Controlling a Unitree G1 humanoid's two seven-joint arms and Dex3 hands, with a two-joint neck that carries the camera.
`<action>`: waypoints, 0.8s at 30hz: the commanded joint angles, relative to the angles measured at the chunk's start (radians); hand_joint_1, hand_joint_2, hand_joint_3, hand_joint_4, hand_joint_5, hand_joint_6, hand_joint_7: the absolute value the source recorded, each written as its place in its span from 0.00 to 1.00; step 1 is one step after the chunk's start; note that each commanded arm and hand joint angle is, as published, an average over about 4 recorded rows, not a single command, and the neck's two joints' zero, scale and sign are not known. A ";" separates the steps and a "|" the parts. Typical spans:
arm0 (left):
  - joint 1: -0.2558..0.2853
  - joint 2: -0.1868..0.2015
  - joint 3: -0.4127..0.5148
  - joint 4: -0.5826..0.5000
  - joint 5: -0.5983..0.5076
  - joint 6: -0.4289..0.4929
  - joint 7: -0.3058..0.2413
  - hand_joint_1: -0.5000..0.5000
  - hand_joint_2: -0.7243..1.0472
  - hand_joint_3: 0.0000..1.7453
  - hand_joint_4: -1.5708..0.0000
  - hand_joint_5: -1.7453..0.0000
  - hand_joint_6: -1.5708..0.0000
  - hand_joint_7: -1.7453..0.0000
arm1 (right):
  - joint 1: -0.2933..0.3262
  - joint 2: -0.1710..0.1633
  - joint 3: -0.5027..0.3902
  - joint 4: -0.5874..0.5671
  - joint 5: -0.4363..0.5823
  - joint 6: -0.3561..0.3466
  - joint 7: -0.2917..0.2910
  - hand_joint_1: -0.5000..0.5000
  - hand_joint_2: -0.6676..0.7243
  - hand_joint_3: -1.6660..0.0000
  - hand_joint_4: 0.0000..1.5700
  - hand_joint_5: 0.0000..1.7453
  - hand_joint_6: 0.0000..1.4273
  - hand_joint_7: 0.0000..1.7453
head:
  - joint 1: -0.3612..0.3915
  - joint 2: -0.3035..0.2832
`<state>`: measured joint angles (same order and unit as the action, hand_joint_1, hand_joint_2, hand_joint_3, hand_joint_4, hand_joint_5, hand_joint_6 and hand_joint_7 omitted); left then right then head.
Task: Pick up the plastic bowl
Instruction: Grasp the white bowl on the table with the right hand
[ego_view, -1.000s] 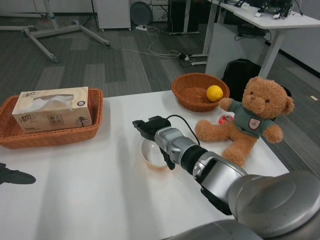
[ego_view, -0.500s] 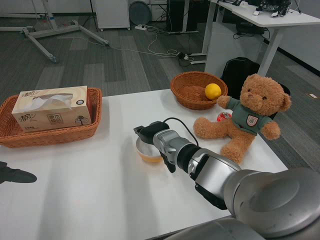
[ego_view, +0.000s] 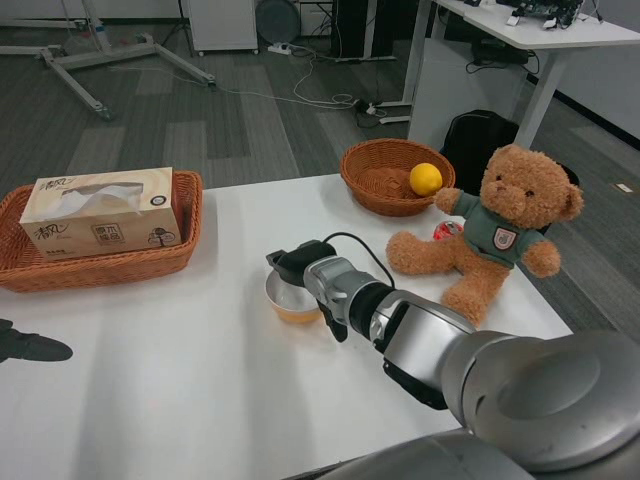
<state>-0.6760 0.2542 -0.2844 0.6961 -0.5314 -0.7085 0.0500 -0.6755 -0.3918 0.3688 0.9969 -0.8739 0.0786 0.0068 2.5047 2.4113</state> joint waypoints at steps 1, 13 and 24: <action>0.009 0.003 -0.001 0.000 -0.005 -0.003 -0.001 0.00 0.00 0.05 1.00 1.00 1.00 1.00 | -0.011 0.011 0.007 0.002 0.003 -0.011 -0.011 0.33 0.59 0.90 0.00 0.00 0.00 0.00 | -0.001 -0.002; 0.009 0.003 -0.002 0.000 -0.009 -0.005 -0.001 0.00 0.01 0.04 1.00 1.00 1.00 1.00 | -0.056 0.024 0.074 0.013 0.022 -0.011 -0.026 0.33 0.58 0.90 0.00 0.00 0.00 0.00 | 0.008 0.001; 0.016 0.003 0.002 0.000 -0.010 -0.006 -0.001 0.00 0.00 0.05 1.00 1.00 1.00 1.00 | -0.058 0.018 0.057 -0.030 0.021 -0.006 -0.024 0.33 0.55 0.90 0.00 0.00 0.00 0.00 | 0.010 0.001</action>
<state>-0.6759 0.2536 -0.2852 0.6961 -0.5368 -0.7090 0.0500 -0.7181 -0.3644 0.4332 0.9761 -0.8585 0.0705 -0.0157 2.5151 2.4127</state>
